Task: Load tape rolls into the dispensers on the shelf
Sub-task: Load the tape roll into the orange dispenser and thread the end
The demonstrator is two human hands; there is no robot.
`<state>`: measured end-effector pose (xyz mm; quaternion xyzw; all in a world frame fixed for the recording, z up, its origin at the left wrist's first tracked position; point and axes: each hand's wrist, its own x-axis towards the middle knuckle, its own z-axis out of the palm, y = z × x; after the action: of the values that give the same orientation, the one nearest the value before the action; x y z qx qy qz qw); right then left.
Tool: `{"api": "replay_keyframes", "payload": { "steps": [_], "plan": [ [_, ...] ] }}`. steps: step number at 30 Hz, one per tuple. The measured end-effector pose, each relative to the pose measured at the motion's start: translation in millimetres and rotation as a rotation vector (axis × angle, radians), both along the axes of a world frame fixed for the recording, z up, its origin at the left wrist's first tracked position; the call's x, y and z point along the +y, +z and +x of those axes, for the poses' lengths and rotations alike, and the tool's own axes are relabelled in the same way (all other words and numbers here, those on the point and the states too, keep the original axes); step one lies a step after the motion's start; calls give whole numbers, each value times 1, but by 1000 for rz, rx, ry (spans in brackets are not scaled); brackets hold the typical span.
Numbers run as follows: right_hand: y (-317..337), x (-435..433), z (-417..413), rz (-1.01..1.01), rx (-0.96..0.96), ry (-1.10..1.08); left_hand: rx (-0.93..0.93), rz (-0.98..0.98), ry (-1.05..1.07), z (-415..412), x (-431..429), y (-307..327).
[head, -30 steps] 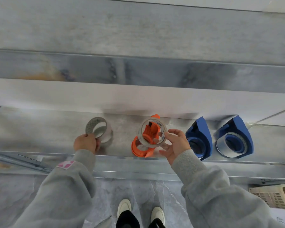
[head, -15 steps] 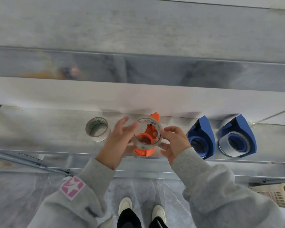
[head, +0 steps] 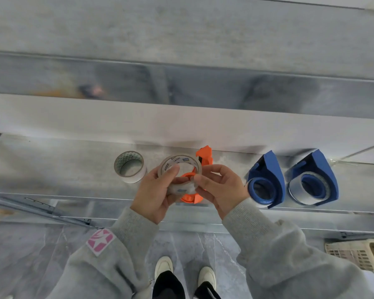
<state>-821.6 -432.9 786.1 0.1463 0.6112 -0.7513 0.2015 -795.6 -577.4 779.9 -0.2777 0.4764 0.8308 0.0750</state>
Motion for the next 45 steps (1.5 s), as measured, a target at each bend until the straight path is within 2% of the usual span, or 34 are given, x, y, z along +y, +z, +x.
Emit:
{"api": "replay_keyframes", "payload": {
  "steps": [7, 11, 13, 15, 16, 18, 19, 20, 23, 28, 31, 33, 35, 45],
  "plan": [
    [-7, -4, 3, 66, 76, 4, -21, 134, -5, 2, -8, -2],
    [-13, -3, 2, 383, 313, 57, 11, 103, 28, 5, -10, -2],
    [-13, -5, 3, 428, 343, 97, 34, 48, 1, 6, -12, -5],
    [-13, -4, 1, 396, 300, 105, 67, -138, -46, 7, -17, -12],
    [-13, -3, -2, 384, 267, 89, 105, -332, -94, 7, -22, -17],
    [-10, 0, -6, 286, 150, 42, 308, -747, -248, 9, -36, -26],
    [-9, 0, -7, 199, 72, 27, 402, -853, -299, 9, -41, -30],
    [-8, -1, -7, 129, 5, 33, 469, -876, -319, 9, -45, -34],
    [-9, -3, -6, 136, -38, 98, 460, -822, -291, 14, -43, -26],
    [0, 11, -19, 293, 118, 48, 337, -889, -254, 16, -52, -33],
    [4, 12, -25, 361, 180, 91, 259, -769, -278, 17, -46, -41],
    [6, 11, -29, 413, 229, 119, 238, -629, -176, 19, -39, -43],
    [7, 9, -30, 443, 256, 142, 235, -571, -116, 18, -37, -46],
    [1, 14, -30, 424, 193, 103, 259, -568, -172, 20, -43, -65]
  ]
}}
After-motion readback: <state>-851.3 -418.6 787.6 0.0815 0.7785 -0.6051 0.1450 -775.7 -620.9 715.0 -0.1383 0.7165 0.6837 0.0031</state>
